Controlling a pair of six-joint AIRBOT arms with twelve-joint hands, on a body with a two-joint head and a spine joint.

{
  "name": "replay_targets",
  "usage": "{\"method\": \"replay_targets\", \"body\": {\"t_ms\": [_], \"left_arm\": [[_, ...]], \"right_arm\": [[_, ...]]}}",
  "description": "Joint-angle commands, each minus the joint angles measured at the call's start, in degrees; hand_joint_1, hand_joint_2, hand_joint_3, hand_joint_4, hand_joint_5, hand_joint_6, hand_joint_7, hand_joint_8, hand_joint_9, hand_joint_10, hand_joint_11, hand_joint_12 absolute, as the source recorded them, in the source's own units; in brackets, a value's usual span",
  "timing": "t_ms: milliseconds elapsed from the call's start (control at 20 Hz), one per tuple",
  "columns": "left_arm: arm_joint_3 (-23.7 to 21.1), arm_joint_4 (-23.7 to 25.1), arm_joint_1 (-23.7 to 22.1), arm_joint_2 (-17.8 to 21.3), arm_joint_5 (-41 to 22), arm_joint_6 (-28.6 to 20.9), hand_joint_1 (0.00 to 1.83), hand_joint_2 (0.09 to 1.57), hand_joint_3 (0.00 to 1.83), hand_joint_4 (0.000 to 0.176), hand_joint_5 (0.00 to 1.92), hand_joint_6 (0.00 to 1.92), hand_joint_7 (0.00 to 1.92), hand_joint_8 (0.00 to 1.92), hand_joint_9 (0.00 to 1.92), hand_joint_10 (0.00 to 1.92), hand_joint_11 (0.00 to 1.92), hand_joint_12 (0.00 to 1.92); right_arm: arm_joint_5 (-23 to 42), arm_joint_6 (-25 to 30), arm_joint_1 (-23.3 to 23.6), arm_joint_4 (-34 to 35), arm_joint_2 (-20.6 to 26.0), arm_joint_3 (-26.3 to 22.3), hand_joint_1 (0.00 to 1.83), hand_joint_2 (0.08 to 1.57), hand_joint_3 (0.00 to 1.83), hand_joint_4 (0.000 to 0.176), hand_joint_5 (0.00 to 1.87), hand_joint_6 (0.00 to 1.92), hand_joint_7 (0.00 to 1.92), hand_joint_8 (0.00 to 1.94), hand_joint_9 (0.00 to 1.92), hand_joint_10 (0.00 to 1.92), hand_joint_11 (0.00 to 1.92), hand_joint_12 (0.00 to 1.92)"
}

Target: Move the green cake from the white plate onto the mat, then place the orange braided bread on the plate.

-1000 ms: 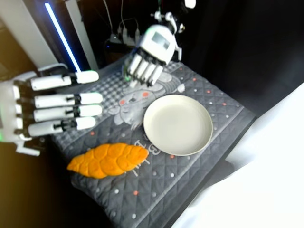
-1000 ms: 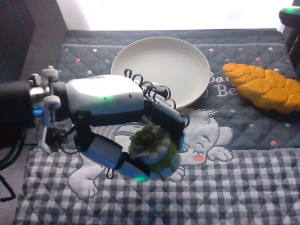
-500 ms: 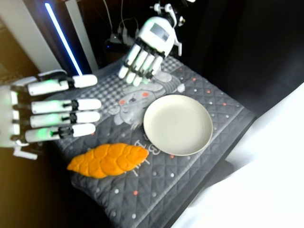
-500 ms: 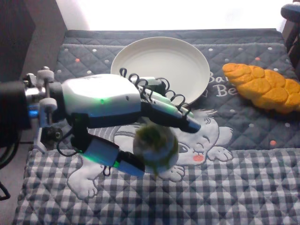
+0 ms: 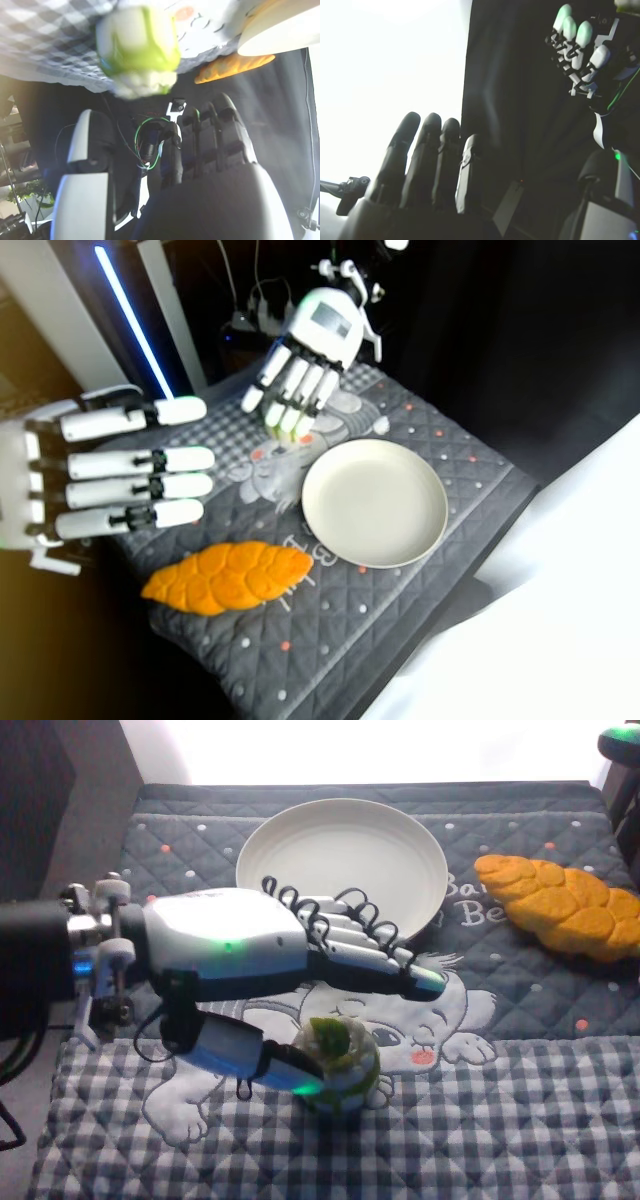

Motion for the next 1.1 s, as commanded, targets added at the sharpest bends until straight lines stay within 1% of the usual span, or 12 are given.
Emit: {"method": "replay_targets", "body": {"t_ms": [0, 150, 250, 300, 350, 500, 550, 600, 700, 850, 950, 1050], "left_arm": [[-0.2, -3.4, -0.6, 0.8, -5.4, -0.1, 0.92, 1.17, 0.00, 0.150, 0.22, 0.00, 0.21, 0.00, 0.15, 0.00, 0.00, 0.52], [-0.5, -6.9, -0.7, 3.3, -5.9, 2.8, 0.81, 1.18, 0.00, 0.150, 0.22, 0.01, 0.20, 0.00, 0.11, 0.00, 0.00, 0.42], [-0.6, -13.9, 0.3, 5.4, -5.8, 9.2, 0.88, 1.21, 0.00, 0.090, 0.48, 0.02, 0.31, 0.01, 0.25, 0.02, 0.00, 0.83], [-0.6, -16.9, 0.5, 6.0, -5.8, 12.2, 0.93, 1.10, 0.00, 0.118, 0.43, 0.00, 0.28, 0.00, 0.23, 0.01, 0.00, 0.87], [-0.6, -19.9, 0.9, 6.7, -6.0, 14.8, 0.90, 1.02, 0.00, 0.141, 0.42, 0.00, 0.22, 0.01, 0.15, 0.02, 0.00, 0.48], [-0.6, -34.1, 5.4, 8.6, -10.6, 24.2, 0.75, 0.79, 0.00, 0.109, 0.21, 0.00, 0.07, 0.00, 0.03, 0.00, 0.00, 0.06], [-0.6, -37.9, 6.8, 8.9, -12.8, 26.5, 0.74, 0.79, 0.00, 0.152, 0.19, 0.00, 0.02, 0.00, 0.00, 0.00, 0.00, 0.01], [-0.6, -43.9, 9.4, 9.5, -16.2, 29.1, 0.80, 0.75, 0.00, 0.122, 0.31, 0.01, 0.16, 0.01, 0.07, 0.01, 0.03, 0.02], [-0.6, -47.0, 11.0, 9.9, -18.4, 30.0, 0.75, 0.77, 0.01, 0.124, 0.30, 0.00, 0.15, 0.00, 0.08, 0.01, 0.07, 0.04], [-0.3, -51.3, 12.8, 10.0, -22.2, 30.3, 0.82, 0.79, 0.01, 0.167, 0.21, 0.00, 0.10, 0.01, 0.04, 0.00, 0.01, 0.00], [-0.3, -52.5, 13.7, 10.0, -23.7, 30.3, 0.84, 0.83, 0.02, 0.176, 0.20, 0.00, 0.10, 0.00, 0.01, 0.00, 0.00, 0.00], [-0.4, -53.2, 14.4, 9.7, -25.1, 30.3, 0.88, 0.84, 0.02, 0.176, 0.21, 0.00, 0.09, 0.00, 0.00, 0.00, 0.00, 0.00]], "right_arm": [[6.3, 0.4, 0.3, 1.9, 0.7, 0.2, 0.87, 0.66, 0.01, 0.176, 0.34, 0.00, 0.35, 0.00, 0.30, 0.00, 0.00, 0.69], [2.7, -3.3, 0.3, 1.2, 2.2, 0.2, 0.77, 0.76, 0.01, 0.176, 0.27, 0.00, 0.24, 0.00, 0.18, 0.00, 0.00, 0.44], [-0.7, -4.7, 0.3, 0.7, 2.8, 1.1, 0.77, 0.76, 0.01, 0.176, 0.20, 0.00, 0.20, 0.00, 0.14, 0.00, 0.00, 0.34], [-1.6, -4.7, 0.3, 0.8, 3.0, 1.4, 0.77, 0.72, 0.00, 0.176, 0.20, 0.01, 0.21, 0.01, 0.16, 0.01, 0.01, 0.32], [-2.3, -4.7, 0.3, 0.8, 3.1, 1.7, 0.76, 0.70, 0.00, 0.176, 0.20, 0.00, 0.23, 0.00, 0.19, 0.01, 0.05, 0.32], [-5.3, -4.7, 0.3, 0.6, 3.2, 2.8, 0.74, 0.67, 0.00, 0.165, 0.16, 0.00, 0.17, 0.00, 0.13, 0.00, 0.04, 0.31], [-6.2, -4.7, 0.3, 0.6, 3.2, 3.1, 0.73, 0.67, 0.00, 0.147, 0.16, 0.00, 0.19, 0.00, 0.16, 0.00, 0.04, 0.40], [-8.0, -4.7, 0.3, 0.6, 3.1, 3.8, 0.67, 0.69, 0.00, 0.131, 0.15, 0.00, 0.24, 0.00, 0.24, 0.00, 0.05, 0.61], [-10.0, -4.7, 0.3, 0.6, 3.0, 4.7, 0.66, 0.68, 0.00, 0.126, 0.14, 0.00, 0.27, 0.01, 0.25, 0.00, 0.05, 0.62], [-14.0, -4.7, 0.4, 0.7, 2.9, 6.3, 0.63, 0.65, 0.00, 0.143, 0.12, 0.00, 0.26, 0.00, 0.23, 0.00, 0.02, 0.63], [-16.3, -4.7, 0.4, 0.6, 2.8, 7.1, 0.63, 0.65, 0.00, 0.130, 0.14, 0.00, 0.22, 0.00, 0.22, 0.01, 0.03, 0.73], [-18.9, -4.4, 0.4, 0.6, 2.1, 8.4, 0.62, 0.65, 0.00, 0.150, 0.12, 0.00, 0.22, 0.00, 0.22, 0.00, 0.00, 0.86]]}}
